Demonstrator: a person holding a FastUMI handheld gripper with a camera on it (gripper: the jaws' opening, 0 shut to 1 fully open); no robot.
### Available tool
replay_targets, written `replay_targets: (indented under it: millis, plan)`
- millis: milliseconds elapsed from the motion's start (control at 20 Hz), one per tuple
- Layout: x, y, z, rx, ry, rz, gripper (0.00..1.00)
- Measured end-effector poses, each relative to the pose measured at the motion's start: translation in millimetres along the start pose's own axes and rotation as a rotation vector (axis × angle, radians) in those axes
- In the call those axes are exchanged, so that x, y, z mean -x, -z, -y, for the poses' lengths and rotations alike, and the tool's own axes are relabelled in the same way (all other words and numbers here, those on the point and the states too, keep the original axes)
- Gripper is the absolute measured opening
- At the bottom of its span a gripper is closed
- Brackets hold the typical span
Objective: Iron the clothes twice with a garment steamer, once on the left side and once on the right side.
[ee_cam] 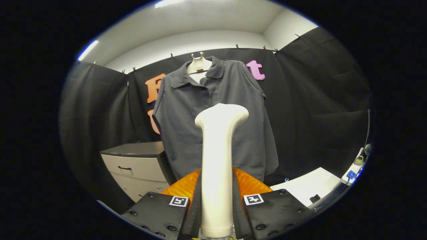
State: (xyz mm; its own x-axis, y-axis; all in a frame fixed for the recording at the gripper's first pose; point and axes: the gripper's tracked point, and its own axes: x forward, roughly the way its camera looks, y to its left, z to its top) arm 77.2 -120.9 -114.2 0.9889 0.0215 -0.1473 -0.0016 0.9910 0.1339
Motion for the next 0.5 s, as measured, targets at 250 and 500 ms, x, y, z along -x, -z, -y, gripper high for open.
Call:
replay_targets:
  millis: [250, 500]
  plan:
    - [13.9, -32.8, -23.2, -0.008, -0.044, 0.053, 0.46]
    - [21.2, -53.7, -40.0, 0.010, -0.065, 0.079, 0.46]
